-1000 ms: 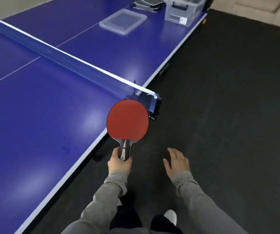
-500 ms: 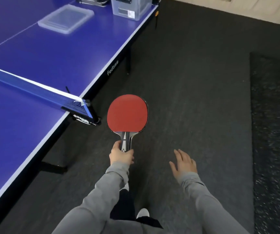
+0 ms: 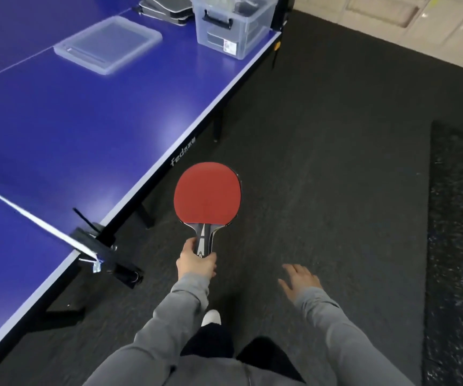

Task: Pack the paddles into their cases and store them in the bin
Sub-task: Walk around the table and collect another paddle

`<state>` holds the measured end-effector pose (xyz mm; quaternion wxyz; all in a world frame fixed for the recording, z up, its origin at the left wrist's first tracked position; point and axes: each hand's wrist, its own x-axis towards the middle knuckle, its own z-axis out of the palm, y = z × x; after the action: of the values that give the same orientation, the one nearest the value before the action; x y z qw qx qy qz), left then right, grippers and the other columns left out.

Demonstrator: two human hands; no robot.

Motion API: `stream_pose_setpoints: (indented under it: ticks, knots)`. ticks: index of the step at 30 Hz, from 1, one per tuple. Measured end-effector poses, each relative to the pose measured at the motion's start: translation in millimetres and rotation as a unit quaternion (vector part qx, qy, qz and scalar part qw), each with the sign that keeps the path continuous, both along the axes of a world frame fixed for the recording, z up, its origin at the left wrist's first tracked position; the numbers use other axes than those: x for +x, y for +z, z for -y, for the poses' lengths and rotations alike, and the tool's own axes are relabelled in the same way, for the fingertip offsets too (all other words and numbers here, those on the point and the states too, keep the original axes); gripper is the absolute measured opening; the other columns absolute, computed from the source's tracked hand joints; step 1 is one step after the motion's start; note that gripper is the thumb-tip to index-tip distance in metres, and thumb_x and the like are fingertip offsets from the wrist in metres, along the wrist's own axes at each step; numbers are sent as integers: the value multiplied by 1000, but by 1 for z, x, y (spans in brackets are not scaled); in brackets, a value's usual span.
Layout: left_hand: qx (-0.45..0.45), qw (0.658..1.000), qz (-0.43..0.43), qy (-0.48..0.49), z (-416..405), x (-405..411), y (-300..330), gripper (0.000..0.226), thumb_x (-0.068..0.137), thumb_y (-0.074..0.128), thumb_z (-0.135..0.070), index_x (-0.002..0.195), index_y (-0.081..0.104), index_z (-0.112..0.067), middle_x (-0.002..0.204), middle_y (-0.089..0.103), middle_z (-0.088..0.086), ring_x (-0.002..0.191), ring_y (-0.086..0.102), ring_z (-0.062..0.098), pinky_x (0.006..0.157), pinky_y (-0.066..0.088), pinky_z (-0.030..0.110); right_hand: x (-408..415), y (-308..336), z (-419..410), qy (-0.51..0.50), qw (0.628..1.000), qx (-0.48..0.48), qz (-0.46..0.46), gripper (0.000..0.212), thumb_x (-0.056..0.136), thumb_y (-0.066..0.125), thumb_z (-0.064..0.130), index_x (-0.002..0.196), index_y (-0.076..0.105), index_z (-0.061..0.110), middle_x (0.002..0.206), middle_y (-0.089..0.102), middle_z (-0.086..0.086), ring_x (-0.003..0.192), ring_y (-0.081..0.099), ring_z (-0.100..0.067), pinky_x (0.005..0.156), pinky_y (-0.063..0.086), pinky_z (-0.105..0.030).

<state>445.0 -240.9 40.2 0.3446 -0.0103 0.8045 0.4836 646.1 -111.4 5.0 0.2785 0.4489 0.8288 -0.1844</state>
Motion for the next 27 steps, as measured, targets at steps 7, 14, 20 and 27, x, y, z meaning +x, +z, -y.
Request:
stream_pose_setpoints:
  ticks: [7,14,20,27]
  knots:
    - [-19,996,-15,84,-48,-57,7,29,75,64,-5,96,52,-22,68,64,4,45,61,15,45,54,25,-84,-8,-84,87,995,-43,20,46,95,38,37,138,32,23,143,36,-4,133,34,-22,107,31,-37]
    - [-71,970,-36,229,-89,-91,7,18,74,62,-9,87,56,-20,66,62,1,43,56,8,31,35,9,-155,-24,-167,201,976,-85,19,45,95,37,36,139,31,26,145,34,-1,131,36,-21,109,30,-35]
    - [-85,932,-26,351,-109,-110,10,19,74,63,-8,88,56,-19,67,63,1,45,62,18,31,37,9,-234,-10,-233,307,950,-60,-22,44,95,38,34,137,34,23,139,40,-2,129,37,-21,105,32,-36]
    - [-76,896,-31,437,-108,-158,11,19,73,63,-5,89,58,-15,67,59,1,49,58,12,35,44,12,-343,10,-237,395,915,-30,-79,43,94,41,34,135,37,22,137,44,-2,128,38,-21,102,34,-36]
